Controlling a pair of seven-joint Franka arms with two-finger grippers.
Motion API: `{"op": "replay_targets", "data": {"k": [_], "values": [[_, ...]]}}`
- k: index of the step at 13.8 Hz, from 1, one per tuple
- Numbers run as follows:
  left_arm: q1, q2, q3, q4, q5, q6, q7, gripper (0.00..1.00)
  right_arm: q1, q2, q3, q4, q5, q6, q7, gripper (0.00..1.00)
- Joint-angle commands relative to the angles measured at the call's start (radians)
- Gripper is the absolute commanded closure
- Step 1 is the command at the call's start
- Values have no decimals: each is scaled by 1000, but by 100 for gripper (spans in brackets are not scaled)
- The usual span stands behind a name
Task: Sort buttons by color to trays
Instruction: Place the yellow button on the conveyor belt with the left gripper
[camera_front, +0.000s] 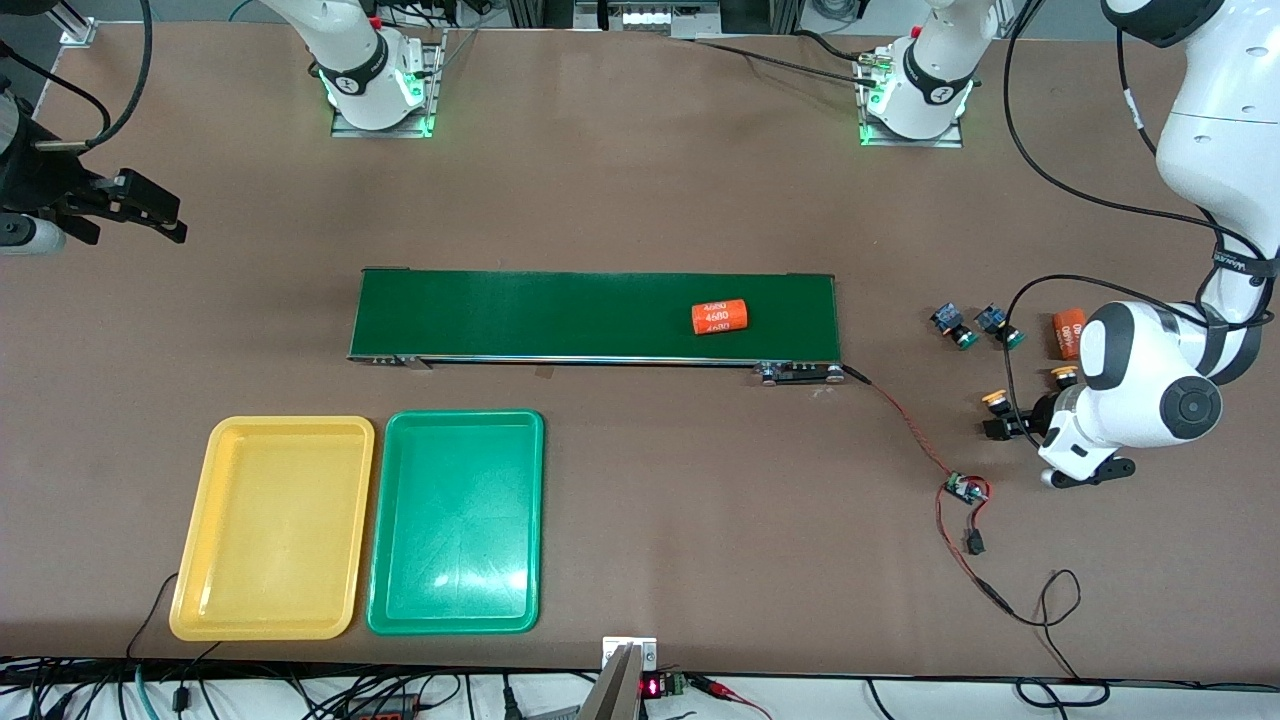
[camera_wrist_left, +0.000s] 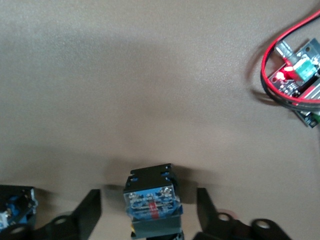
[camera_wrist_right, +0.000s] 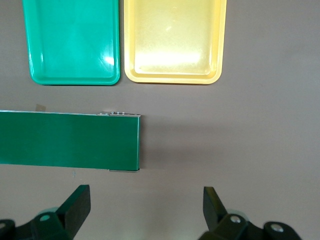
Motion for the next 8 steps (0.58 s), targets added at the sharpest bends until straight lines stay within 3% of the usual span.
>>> {"op": "replay_targets", "data": {"k": [1, 3, 8], "values": [[-4, -22, -22, -11, 28, -14, -89, 74, -6, 10, 2, 21, -4, -9, 0, 0], [-10, -40, -31, 0, 29, -69, -77, 84, -6, 10, 2, 20, -4, -9, 0, 0], [32, -115, -224, 3, 22, -252, -60, 85, -7, 10, 0, 21, -4, -7, 1, 0]]}}
